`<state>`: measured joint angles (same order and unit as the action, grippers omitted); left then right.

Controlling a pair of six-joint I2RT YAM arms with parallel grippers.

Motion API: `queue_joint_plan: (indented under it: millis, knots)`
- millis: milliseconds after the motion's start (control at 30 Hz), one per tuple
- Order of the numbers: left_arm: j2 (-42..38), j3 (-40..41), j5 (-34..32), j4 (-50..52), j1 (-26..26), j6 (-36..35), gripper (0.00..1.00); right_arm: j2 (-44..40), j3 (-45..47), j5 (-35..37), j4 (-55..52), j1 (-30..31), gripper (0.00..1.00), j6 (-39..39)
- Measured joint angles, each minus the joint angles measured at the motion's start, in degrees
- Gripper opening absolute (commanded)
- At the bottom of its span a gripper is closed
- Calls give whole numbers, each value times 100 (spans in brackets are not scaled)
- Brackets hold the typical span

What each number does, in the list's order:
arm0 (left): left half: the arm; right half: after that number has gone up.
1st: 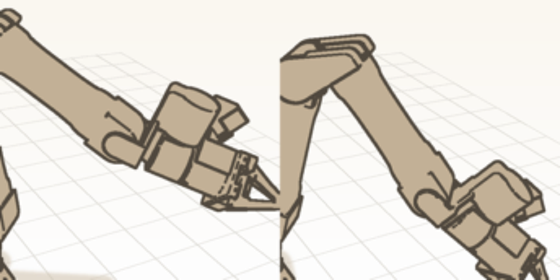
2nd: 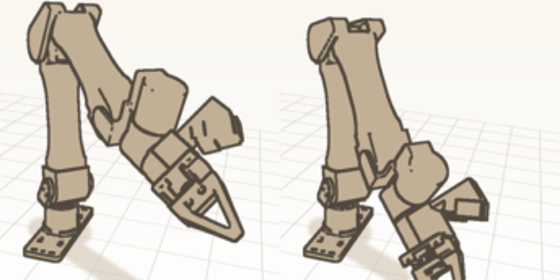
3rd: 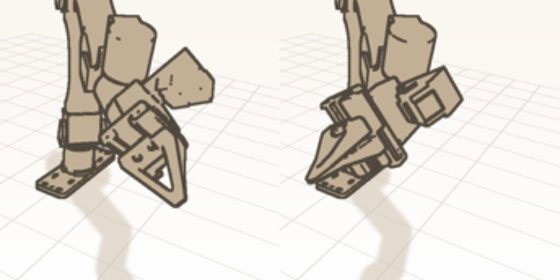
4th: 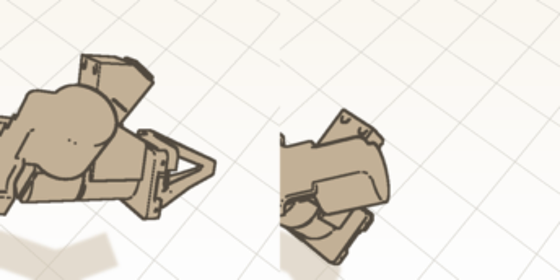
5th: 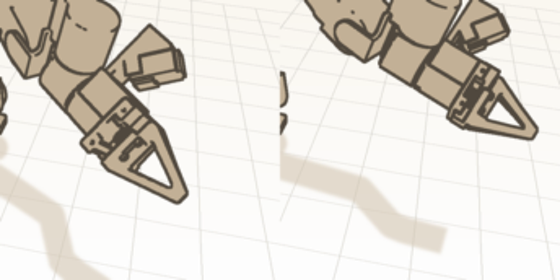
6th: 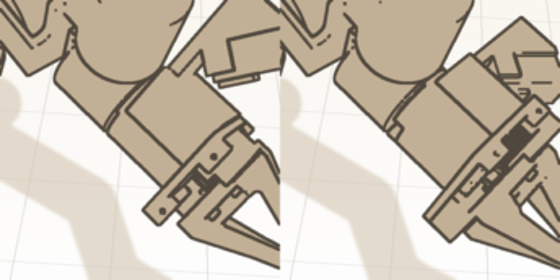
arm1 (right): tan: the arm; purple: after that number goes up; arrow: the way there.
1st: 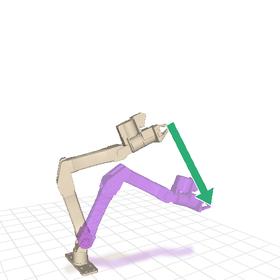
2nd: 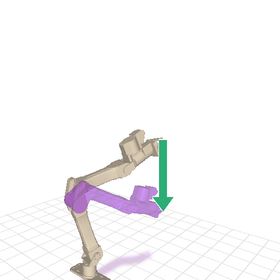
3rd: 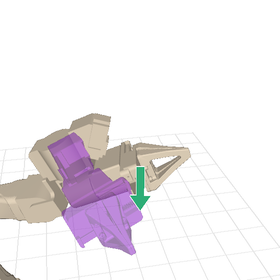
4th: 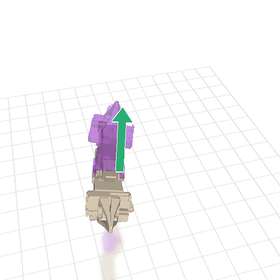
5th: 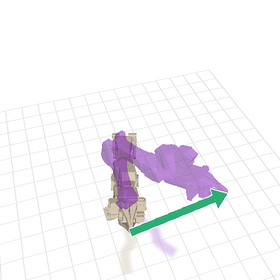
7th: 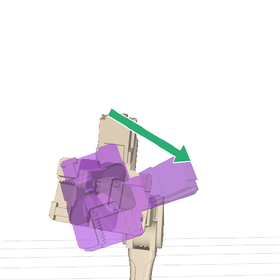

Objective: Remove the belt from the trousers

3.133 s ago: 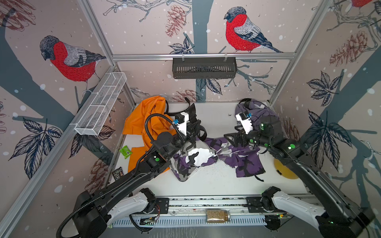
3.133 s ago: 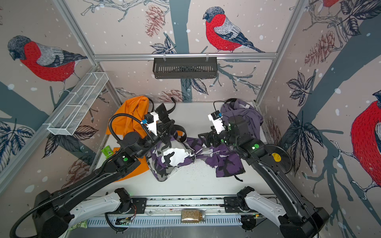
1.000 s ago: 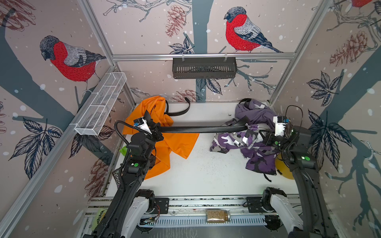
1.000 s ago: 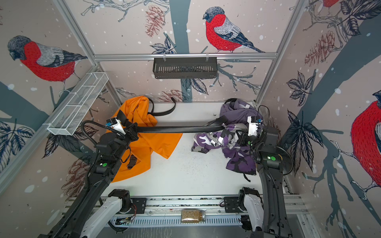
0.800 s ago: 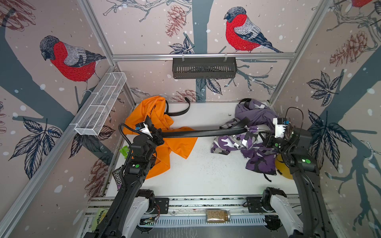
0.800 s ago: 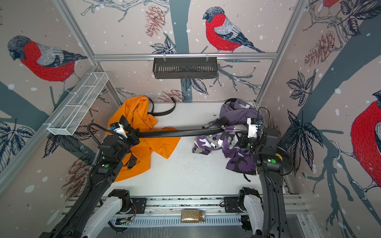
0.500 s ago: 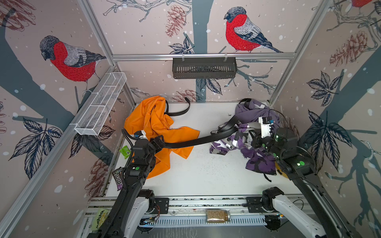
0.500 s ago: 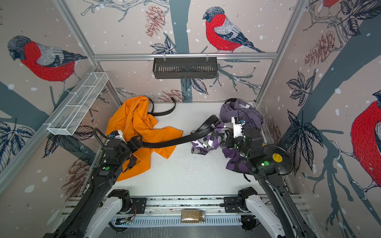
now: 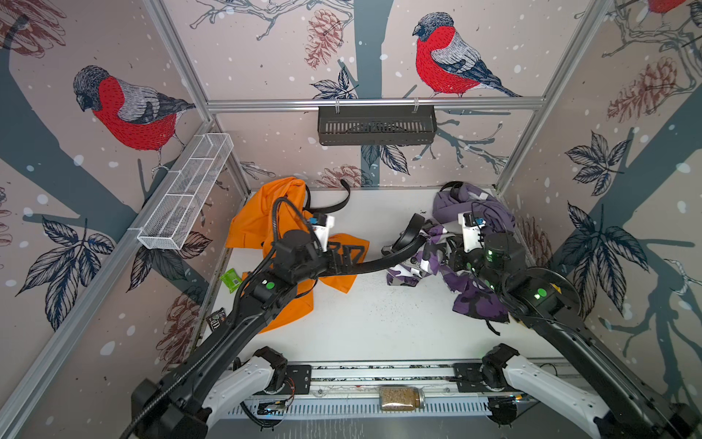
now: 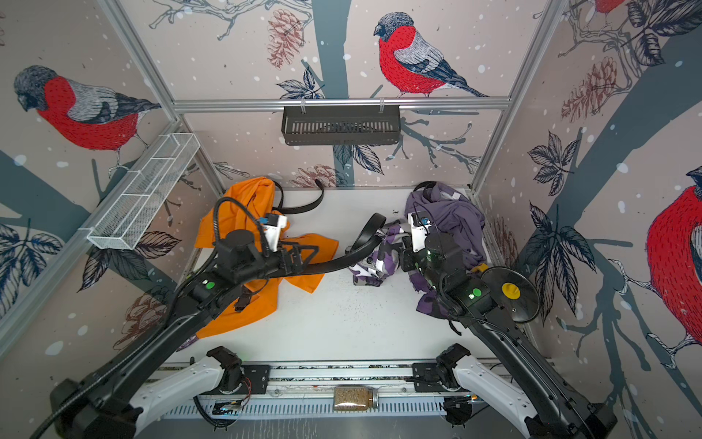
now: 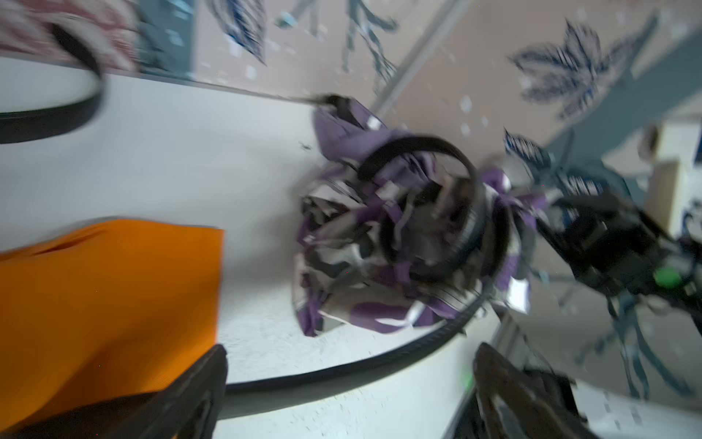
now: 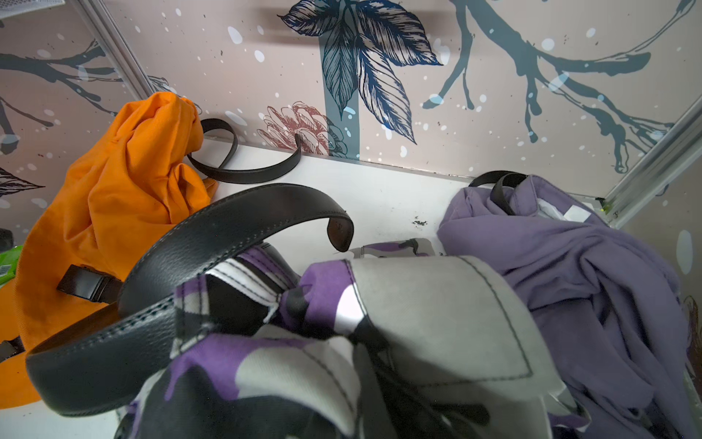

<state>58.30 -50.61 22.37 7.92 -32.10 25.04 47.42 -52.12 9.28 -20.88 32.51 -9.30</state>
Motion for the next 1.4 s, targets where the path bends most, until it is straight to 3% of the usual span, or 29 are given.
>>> queue_joint_plan:
  millis: [100,167,533,567,633,667,800,967,1067,1233,1400]
  knots:
    - [813,-474,278,-144,-328,-466,98,37,-61,79,-2,122,0,28]
    - [1158,-664,485,-107,-468,-704,91,70,-83,129,-4,170,0,33]
    - [1558,-713,1095,-339,-1047,-1038,55,208,-251,273,-7,280,0,70]
    - [1648,-708,1088,-341,-1106,-1036,47,212,-254,280,-7,286,0,70]
    - [1797,-704,1058,-354,-1198,-1034,11,212,-254,289,-7,310,0,70]
    - [1849,-704,1034,-354,-1233,-1036,0,212,-251,291,-9,328,0,68]
    - [1637,-656,680,-275,-1287,-1106,0,74,-44,334,-13,348,0,-7]
    - [428,-59,-356,-138,-1224,-1196,0,-520,691,15,-162,157,0,-328]
    - [-343,313,-439,-61,-708,-1307,0,-752,920,-586,-85,-372,0,-490]
    - [-953,354,-586,326,297,-1572,0,-896,1075,-837,-4,-1593,0,-699]
    - [-1008,225,-741,664,459,-1853,0,-699,1193,-1504,-9,-1982,0,-841]
